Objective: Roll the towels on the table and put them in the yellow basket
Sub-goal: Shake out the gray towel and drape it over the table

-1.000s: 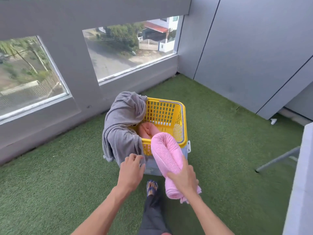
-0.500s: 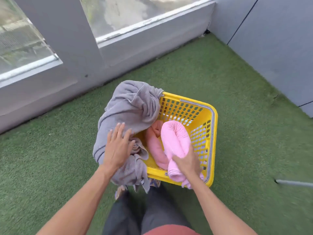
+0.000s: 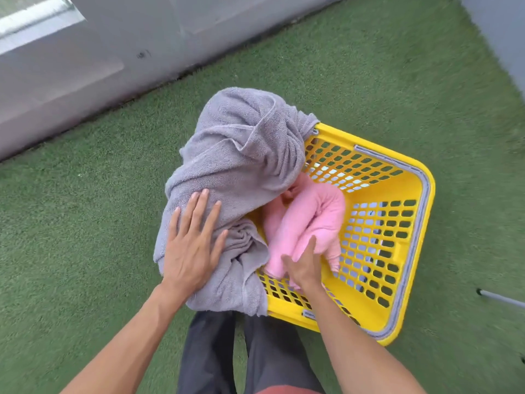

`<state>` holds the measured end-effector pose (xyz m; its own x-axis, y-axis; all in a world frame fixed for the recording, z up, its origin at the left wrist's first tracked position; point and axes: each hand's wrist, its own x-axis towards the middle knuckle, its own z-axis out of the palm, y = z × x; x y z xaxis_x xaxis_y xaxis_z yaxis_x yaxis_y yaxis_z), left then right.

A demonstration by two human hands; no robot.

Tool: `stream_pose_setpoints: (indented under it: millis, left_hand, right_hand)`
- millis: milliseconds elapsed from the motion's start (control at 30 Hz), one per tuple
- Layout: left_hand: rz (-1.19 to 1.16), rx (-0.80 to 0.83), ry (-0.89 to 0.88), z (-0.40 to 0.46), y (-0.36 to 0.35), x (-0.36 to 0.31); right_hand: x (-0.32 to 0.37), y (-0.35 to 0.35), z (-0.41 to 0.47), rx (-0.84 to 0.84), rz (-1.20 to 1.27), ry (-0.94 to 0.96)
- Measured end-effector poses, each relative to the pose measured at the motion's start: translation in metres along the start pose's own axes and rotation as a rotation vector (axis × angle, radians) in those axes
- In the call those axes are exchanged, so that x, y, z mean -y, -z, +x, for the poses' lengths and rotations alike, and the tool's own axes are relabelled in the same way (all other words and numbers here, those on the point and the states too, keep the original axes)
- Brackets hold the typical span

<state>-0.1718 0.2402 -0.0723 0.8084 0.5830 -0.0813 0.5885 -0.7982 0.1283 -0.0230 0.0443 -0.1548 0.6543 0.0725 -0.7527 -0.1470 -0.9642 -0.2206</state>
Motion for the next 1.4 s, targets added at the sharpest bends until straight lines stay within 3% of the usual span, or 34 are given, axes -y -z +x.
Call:
stream_pose_setpoints:
  millis: [67,133,333,500,600,700,833,933,1200,1400]
  left_hand:
    - [-0.008,-0.004,0.005,0.001,0.003,-0.001]
    - [-0.031,-0.025,0.016,0.007,0.01,-0.004]
    - [-0.13,-0.242,0.0,0.083,0.047,-0.005]
    - [-0.098,-0.197,-0.04,0.14,0.053,-0.007]
    - [-0.12,-0.121,-0.028,0.146,0.048,-0.01]
    - [-0.284,-0.133,-0.014,0.142,0.046,-0.012]
    - [-0.621,-0.194,0.003,0.131,0.076,-0.019]
    - [-0.769,-0.271,0.1,0.119,0.118,-0.021]
    - [-0.726,-0.559,0.225,0.066,0.244,0.021]
    - [-0.653,-0.749,0.242,-0.004,0.334,0.052]
  right_hand:
    - [0.008,0.006,0.005,0.057,-0.005,0.014]
    - [0.026,0.024,0.005,-0.027,-0.023,0.074]
    - [0.136,0.1,-0.021,-0.357,0.102,0.908]
    - [0.215,0.132,-0.014,-0.409,-0.314,1.278]
    - [0.227,0.136,-0.004,-0.323,-0.492,1.302]
    - [0.224,0.143,0.001,-0.263,-0.553,1.317]
    - [0.228,0.16,-0.014,-0.13,-0.334,1.416]
    - [0.245,0.174,-0.049,0.027,-0.192,1.337]
    - [0.318,0.202,-0.183,0.113,-0.107,1.449]
    - [0.334,0.2,-0.307,0.035,-0.074,1.596]
